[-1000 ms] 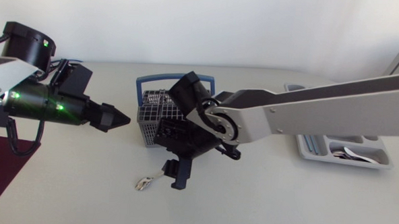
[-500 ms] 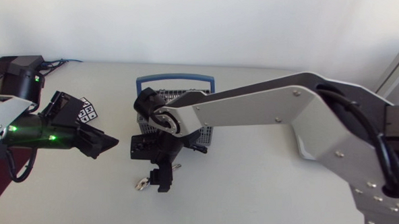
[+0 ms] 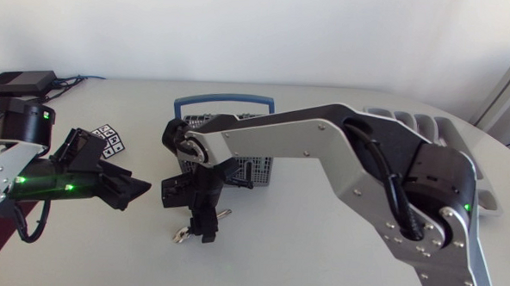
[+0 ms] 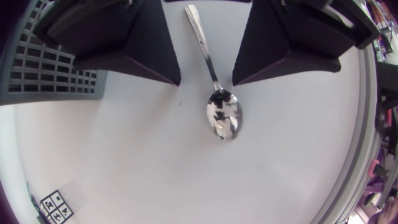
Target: Transfer all utensils from the basket to the drawer tray.
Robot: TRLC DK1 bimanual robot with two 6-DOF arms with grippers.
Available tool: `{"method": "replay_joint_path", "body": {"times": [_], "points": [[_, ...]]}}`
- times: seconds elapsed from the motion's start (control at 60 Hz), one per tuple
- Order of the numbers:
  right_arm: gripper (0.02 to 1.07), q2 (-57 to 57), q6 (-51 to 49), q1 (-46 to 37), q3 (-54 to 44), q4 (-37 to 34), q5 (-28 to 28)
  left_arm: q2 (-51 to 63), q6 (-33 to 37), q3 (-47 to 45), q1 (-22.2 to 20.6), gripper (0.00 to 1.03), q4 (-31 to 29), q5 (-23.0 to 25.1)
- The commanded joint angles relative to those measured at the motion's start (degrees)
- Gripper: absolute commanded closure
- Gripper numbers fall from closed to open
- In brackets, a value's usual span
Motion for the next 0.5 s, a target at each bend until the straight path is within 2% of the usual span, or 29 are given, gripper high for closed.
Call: {"method": "replay_joint_path", "body": {"times": [0.0, 0.117, 0.267, 0.483], "points": [[0.59, 2.7, -2.5, 0.5, 2.1, -2.1, -0.3, -0.8, 1.4, -1.8, 0.4, 0.24, 0.7, 0.2], [0.68, 2.8, -2.9, 0.6, 2.1, -2.6, -0.3, -0.8, 1.6, -2.4, 0.3, 0.24, 1.2, 0.2], [0.94, 3.1, -3.2, 0.9, 1.6, -3.4, -0.5, -0.8, 1.8, -3.7, 0.0, 0.23, 2.4, 0.2], [0.99, 2.6, -2.8, 1.3, 0.8, -5.1, -1.4, -0.7, 1.8, -4.0, 0.4, 0.23, 2.8, 0.2]]}}
